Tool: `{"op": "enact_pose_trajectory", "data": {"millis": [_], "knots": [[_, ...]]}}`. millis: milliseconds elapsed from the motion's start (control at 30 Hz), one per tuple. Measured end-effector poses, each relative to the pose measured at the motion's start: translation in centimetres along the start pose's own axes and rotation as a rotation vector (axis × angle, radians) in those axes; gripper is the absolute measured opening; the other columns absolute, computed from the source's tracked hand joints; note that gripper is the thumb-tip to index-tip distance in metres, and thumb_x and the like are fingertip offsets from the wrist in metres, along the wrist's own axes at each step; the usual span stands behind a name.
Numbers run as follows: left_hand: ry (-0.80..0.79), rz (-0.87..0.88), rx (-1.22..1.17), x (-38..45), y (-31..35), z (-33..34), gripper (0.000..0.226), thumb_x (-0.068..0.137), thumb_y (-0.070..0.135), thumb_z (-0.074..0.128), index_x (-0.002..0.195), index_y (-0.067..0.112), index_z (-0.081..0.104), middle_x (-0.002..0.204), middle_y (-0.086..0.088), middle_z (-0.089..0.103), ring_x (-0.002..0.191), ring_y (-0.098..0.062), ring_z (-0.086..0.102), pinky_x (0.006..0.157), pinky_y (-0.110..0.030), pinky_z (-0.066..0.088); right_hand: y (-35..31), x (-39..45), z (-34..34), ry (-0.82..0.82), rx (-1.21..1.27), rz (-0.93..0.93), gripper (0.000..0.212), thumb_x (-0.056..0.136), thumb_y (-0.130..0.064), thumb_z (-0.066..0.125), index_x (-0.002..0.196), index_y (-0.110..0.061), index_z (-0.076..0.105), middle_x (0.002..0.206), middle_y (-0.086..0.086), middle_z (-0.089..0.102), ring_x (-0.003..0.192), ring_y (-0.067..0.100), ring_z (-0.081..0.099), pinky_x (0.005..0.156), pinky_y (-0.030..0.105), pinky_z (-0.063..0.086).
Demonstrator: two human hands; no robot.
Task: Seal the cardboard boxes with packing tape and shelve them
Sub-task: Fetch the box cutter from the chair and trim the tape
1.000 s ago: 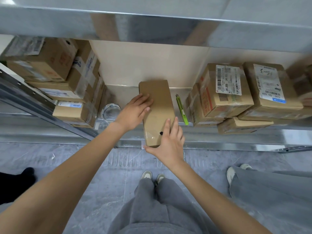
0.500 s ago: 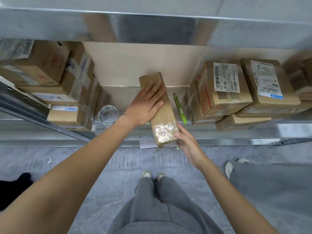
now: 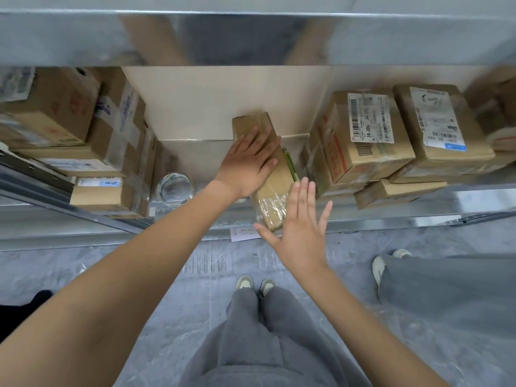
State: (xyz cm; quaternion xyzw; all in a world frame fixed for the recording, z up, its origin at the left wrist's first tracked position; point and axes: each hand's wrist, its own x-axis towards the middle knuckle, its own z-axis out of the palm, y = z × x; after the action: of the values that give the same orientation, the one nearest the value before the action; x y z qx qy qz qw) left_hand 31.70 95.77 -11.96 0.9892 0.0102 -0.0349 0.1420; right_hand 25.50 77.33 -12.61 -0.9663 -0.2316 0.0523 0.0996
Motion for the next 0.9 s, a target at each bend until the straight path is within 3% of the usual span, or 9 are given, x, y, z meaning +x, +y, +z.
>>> {"op": "enact_pose_trajectory", "data": {"millis": [167,300,367,433,500,567,667,800,900], "knots": [[0.013,-0.001,0.012,0.1,0.0,0.1,0.053,0.105,0.042,0.027,0.155,0.029,0.019,0.164,0.004,0.007,0.151,-0.020,0.004,0.121,-0.036,0.006,-1.9,-0.6,1.8,0.207,-0.152,-0.136,0.058,0.096,-0.028,0.031,0.144,0.004,0.038,0.152,0.021,0.035,0.143,0.032,0.033,0.115,0.055,0.019],[0.006,0.015,0.011,0.2,-0.3,-0.1,0.052,0.105,0.042,0.026,0.154,0.030,0.020,0.164,0.005,0.011,0.151,-0.020,0.007,0.120,-0.038,0.011,-2.4,-0.7,2.1,0.238,-0.093,-0.280,0.060,0.083,0.007,0.027,0.141,0.006,0.041,0.148,0.022,0.041,0.140,0.037,0.036,0.116,0.050,0.027],[-0.003,0.029,0.015,0.2,-0.5,-0.4,0.051,0.105,0.041,0.025,0.155,0.030,0.019,0.164,0.006,0.011,0.151,-0.019,0.007,0.119,-0.037,0.012,-2.0,-0.5,2.0,0.229,-0.035,-0.300,0.058,0.087,0.004,0.040,0.145,0.002,0.037,0.151,0.017,0.039,0.143,0.032,0.032,0.119,0.051,0.019],[-0.016,0.028,0.016,0.1,-0.8,-0.9,0.051,0.106,0.040,0.023,0.155,0.028,0.016,0.163,0.008,0.010,0.151,-0.016,0.007,0.118,-0.033,0.010,-1.0,-0.6,1.7,0.206,0.034,-0.196,0.064,0.092,-0.023,0.053,0.150,-0.007,0.030,0.157,0.010,0.030,0.147,0.025,0.023,0.120,0.053,0.009],[-0.024,0.026,-0.008,-0.3,-1.2,-1.2,0.053,0.106,0.040,0.021,0.156,0.024,0.014,0.163,0.008,0.010,0.151,-0.015,0.007,0.119,-0.032,0.009,0.1,-0.8,1.1,0.170,0.274,-0.038,0.076,0.087,-0.036,0.064,0.151,-0.014,0.028,0.157,0.008,0.024,0.145,0.024,0.022,0.119,0.051,0.017],[0.008,0.056,-0.028,-1.2,-1.7,-1.4,0.056,0.105,0.042,0.018,0.155,0.019,0.018,0.163,0.004,0.015,0.151,-0.016,0.010,0.121,-0.035,0.010,1.0,-0.5,0.0,0.134,0.612,0.026,0.081,0.078,-0.027,0.077,0.147,-0.018,0.036,0.149,0.003,0.029,0.136,0.020,0.030,0.112,0.040,0.034],[0.105,0.110,-0.046,-2.8,-2.5,-1.4,0.060,0.102,0.043,0.016,0.154,0.014,0.024,0.161,-0.004,0.023,0.150,-0.020,0.011,0.123,-0.037,0.007,2.2,0.7,-1.3,0.102,0.919,0.040,0.075,0.076,-0.019,0.079,0.142,-0.020,0.044,0.138,-0.002,0.039,0.130,0.008,0.041,0.109,0.022,0.035],[0.023,0.055,-0.136,-3.4,-2.9,-0.1,0.065,0.101,0.047,0.015,0.156,0.012,0.007,0.164,-0.005,0.002,0.151,-0.017,-0.005,0.122,-0.032,0.000,2.6,1.6,0.2,-0.155,1.369,0.384,0.068,0.074,-0.032,0.074,0.138,-0.022,0.052,0.134,-0.004,0.057,0.122,0.008,0.055,0.103,0.030,0.046],[-0.108,0.041,-0.029,-3.0,-3.3,1.4,0.074,0.094,0.055,0.004,0.156,0.015,0.001,0.164,-0.001,-0.004,0.151,-0.017,-0.008,0.123,-0.036,-0.002,3.0,2.1,1.8,-0.213,1.509,0.527,0.054,0.082,-0.028,0.071,0.132,-0.015,0.058,0.124,0.001,0.066,0.117,0.017,0.061,0.094,0.030,0.049]]}}
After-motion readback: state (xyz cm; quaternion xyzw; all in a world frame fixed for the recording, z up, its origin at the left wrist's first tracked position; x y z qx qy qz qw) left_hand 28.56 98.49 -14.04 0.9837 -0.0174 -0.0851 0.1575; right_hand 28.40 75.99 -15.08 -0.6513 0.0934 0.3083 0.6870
